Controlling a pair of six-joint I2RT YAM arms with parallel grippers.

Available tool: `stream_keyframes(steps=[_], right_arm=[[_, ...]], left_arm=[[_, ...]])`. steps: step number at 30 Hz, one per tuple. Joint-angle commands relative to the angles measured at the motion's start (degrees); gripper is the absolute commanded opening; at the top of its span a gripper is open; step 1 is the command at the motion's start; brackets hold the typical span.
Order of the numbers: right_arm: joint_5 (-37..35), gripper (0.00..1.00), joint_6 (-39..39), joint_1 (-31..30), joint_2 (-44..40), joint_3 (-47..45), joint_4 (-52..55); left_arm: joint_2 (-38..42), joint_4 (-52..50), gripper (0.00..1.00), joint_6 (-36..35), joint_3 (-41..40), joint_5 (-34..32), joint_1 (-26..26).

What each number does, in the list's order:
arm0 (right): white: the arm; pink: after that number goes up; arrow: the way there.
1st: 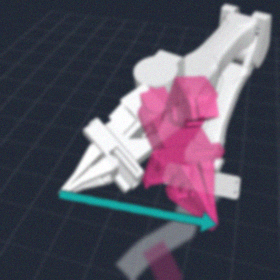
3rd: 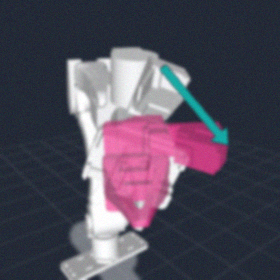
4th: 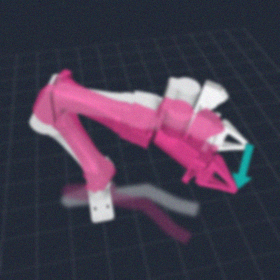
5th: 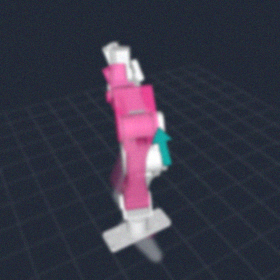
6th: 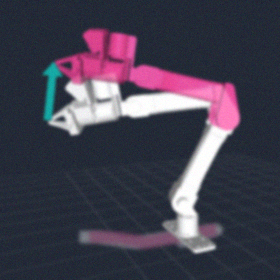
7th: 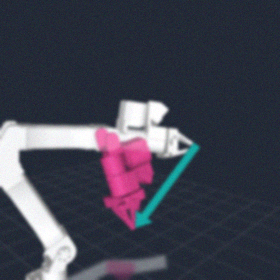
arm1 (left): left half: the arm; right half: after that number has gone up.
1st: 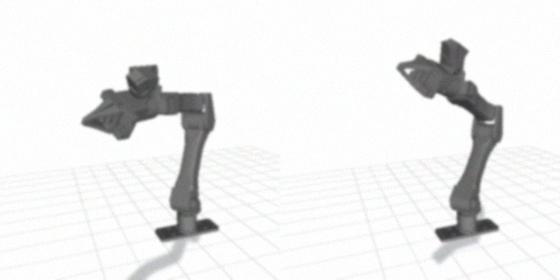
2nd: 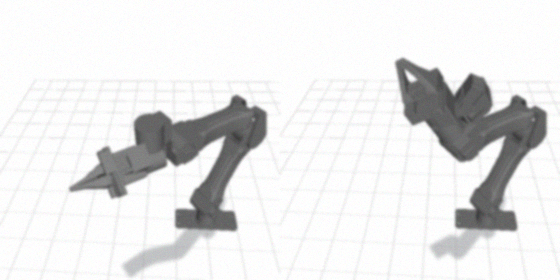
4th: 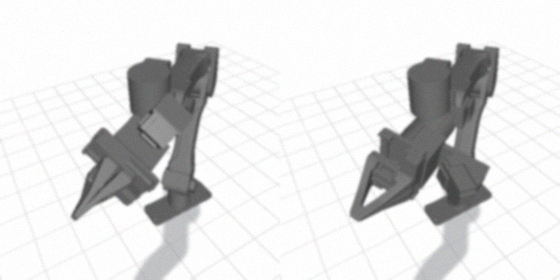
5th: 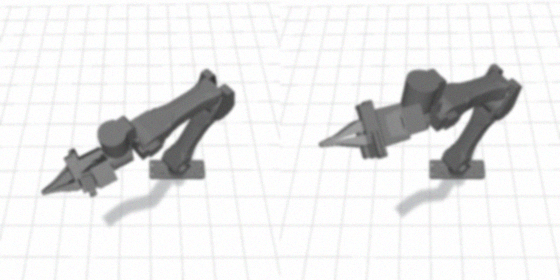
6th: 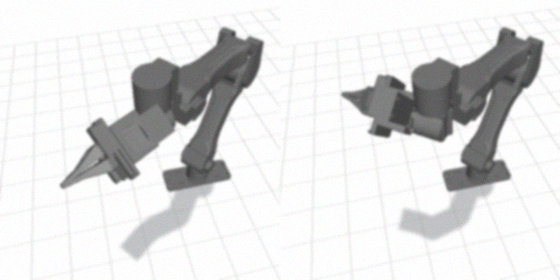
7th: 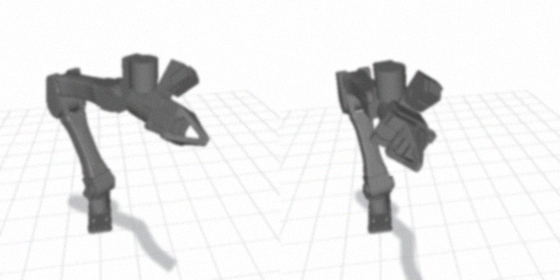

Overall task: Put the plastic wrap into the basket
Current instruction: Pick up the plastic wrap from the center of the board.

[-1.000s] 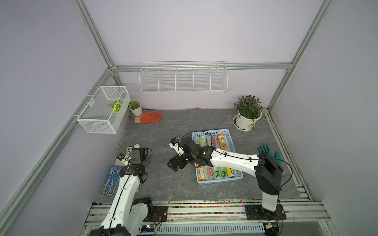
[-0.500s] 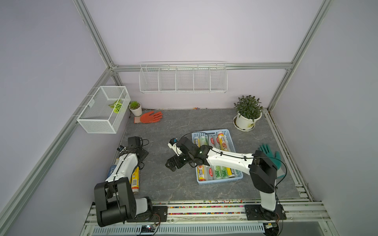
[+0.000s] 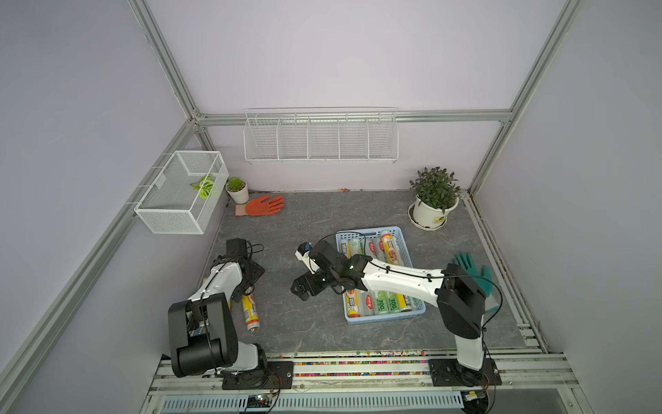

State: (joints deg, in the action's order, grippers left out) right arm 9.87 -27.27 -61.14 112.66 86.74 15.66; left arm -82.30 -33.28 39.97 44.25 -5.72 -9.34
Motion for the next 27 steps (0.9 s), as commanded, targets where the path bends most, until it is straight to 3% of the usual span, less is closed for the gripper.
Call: stream_keyframes(steps=[1, 17, 21, 24, 27], right_arm=[[-1.31, 0.98, -0.57, -0.06, -0.79, -1.13, 0.34], [-3.91, 0.98, -2.19, 1.74, -3.76, -5.12, 0.14], [-3.90, 0.98, -2.90, 2.20, -4.32, -6.19, -0.07], [-3.96, 0.98, -2.88, 2.29, -4.85, -6.49, 0.41], [-4.57, 0.98, -2.53, 2.36, -5.76, -6.57, 1.36]], left_arm=[[-0.51, 0.38, 0.89, -1.53, -0.23, 5.75, 0.55], [-11.00, -0.30, 0.64, -2.79, 0.36, 5.11, 6.62], [-11.17, -0.30, 0.52, -3.18, 0.17, 5.50, 6.62], [-10.71, -0.12, 0.37, -3.92, 0.33, 7.05, 6.64], [-9.72, -0.11, 0.30, -4.41, 0.49, 8.83, 6.95]])
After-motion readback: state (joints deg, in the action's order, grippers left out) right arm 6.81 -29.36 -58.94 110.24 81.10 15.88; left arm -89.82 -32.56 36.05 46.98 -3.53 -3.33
